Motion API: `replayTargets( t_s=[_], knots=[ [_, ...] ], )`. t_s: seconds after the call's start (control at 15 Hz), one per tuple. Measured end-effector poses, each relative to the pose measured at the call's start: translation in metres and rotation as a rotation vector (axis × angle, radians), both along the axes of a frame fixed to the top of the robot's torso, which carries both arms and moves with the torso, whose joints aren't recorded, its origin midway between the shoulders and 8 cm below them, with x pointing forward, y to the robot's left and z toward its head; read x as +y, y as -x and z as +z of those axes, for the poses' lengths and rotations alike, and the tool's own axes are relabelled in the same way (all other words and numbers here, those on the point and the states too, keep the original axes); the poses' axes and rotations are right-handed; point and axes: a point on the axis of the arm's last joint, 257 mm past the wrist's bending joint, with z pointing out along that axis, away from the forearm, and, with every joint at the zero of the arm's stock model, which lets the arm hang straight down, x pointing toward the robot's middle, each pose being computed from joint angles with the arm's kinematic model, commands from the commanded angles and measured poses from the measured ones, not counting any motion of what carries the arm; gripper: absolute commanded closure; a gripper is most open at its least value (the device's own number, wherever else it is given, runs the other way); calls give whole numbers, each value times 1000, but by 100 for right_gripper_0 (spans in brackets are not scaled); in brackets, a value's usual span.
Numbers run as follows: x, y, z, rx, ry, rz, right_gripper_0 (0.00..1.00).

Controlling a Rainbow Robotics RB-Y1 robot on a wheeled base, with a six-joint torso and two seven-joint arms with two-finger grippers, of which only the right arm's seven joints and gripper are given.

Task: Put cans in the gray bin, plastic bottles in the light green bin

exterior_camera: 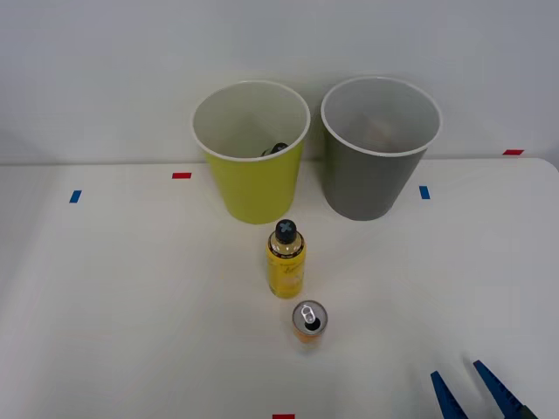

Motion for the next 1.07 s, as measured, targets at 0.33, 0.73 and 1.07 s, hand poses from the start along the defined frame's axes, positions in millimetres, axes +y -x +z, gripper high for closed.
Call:
replayTargets(
  t_s=[0.33, 0.73, 1.07],
  knots=[
    [3, 5, -1, -9, 29, 1, 0],
    [13, 6, 3, -49, 106, 40, 0],
    [19, 5, 5, -100, 208, 26, 0]
  ],
)
